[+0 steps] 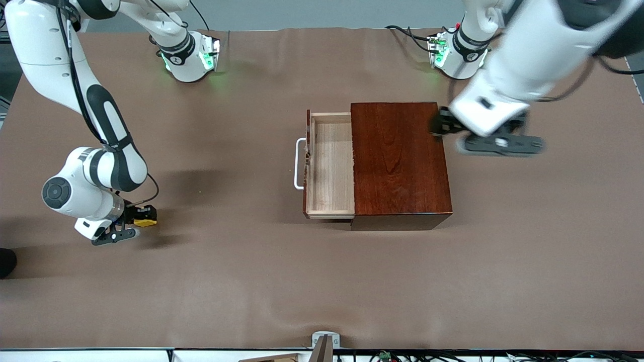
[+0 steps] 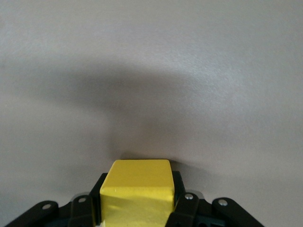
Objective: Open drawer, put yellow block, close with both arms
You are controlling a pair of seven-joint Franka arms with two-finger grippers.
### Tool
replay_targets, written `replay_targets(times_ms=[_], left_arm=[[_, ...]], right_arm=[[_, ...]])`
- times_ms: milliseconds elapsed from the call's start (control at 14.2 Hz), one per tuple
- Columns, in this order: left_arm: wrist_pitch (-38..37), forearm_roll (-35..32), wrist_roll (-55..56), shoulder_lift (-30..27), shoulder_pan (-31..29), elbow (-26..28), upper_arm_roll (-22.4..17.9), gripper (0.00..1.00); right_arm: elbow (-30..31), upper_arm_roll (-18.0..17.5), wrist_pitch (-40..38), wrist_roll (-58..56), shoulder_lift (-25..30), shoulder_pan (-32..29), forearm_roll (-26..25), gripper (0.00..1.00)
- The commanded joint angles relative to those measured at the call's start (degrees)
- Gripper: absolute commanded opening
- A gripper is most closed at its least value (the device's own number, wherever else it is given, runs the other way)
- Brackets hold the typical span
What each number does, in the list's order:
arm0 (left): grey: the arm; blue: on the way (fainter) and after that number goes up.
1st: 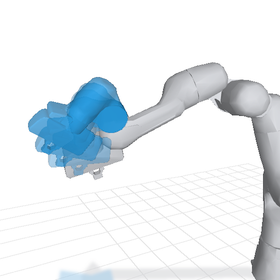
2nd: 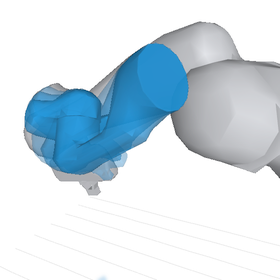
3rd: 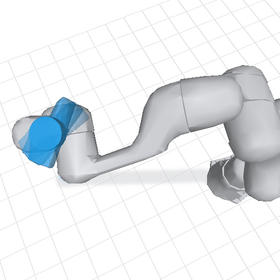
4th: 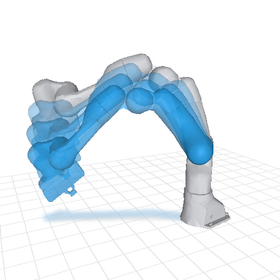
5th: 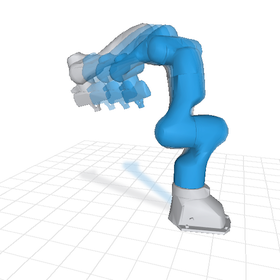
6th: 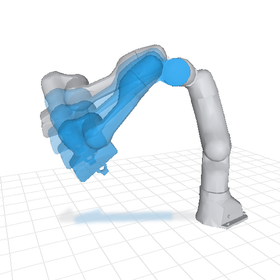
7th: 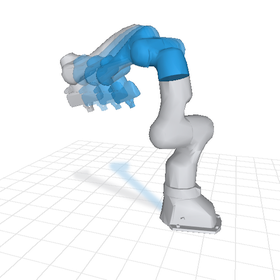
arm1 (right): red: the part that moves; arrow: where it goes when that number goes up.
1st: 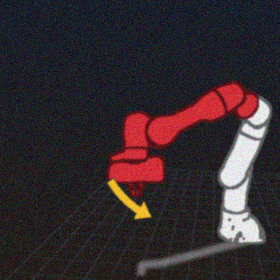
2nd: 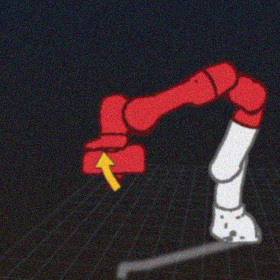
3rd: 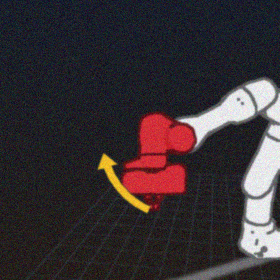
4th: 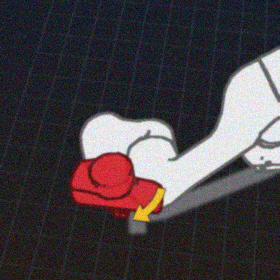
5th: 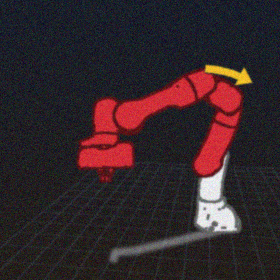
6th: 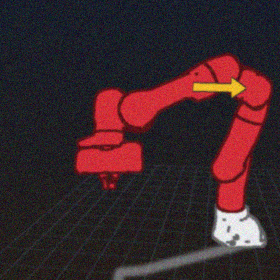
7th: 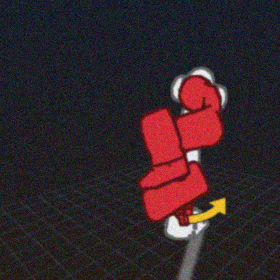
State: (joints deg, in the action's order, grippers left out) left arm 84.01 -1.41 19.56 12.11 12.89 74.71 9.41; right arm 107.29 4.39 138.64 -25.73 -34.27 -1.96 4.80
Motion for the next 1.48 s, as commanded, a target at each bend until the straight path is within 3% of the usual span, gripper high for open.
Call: replay_targets(times_ms=[0,211,493,986,1268,1409], left_arm=[[0.97,1.23,-1.11,-6.56,-4.26,8.23,0.69,1.0],[2.56,1.06,-2.32,-9.47,-9.35,12.56,0.69,1.0],[3.43,1.15,-5.76,-9.74,-15.08,13.0,0.69,1.0],[7.3,0.62,-19.03,-9.39,-16.05,13.0,0.43,1.0],[7.83,0.97,-15.89,-8.51,-15.96,12.39,0.34,1.0],[7.83,1.15,-10.7,-8.42,-16.05,12.39,0.26,1.0]], right_arm=[[0.65,-0.17,-0.83,-6.07,2.1,-0.33,0.3,0.0],[-1.98,-0.26,-7.74,-8.19,4.56,0.37,0.38,0.0],[-6.21,-0.79,-16.73,-10.39,8.42,2.21,0.38,0.0],[-7.61,-1.14,-24.81,-9.61,16.25,10.38,0.73,0.0],[-12.36,-1.49,-30.97,-4.77,16.69,14.6,0.74,0.0],[-13.06,-3.5,-30.8,-4.86,16.78,16.54,0.74,0.0]])
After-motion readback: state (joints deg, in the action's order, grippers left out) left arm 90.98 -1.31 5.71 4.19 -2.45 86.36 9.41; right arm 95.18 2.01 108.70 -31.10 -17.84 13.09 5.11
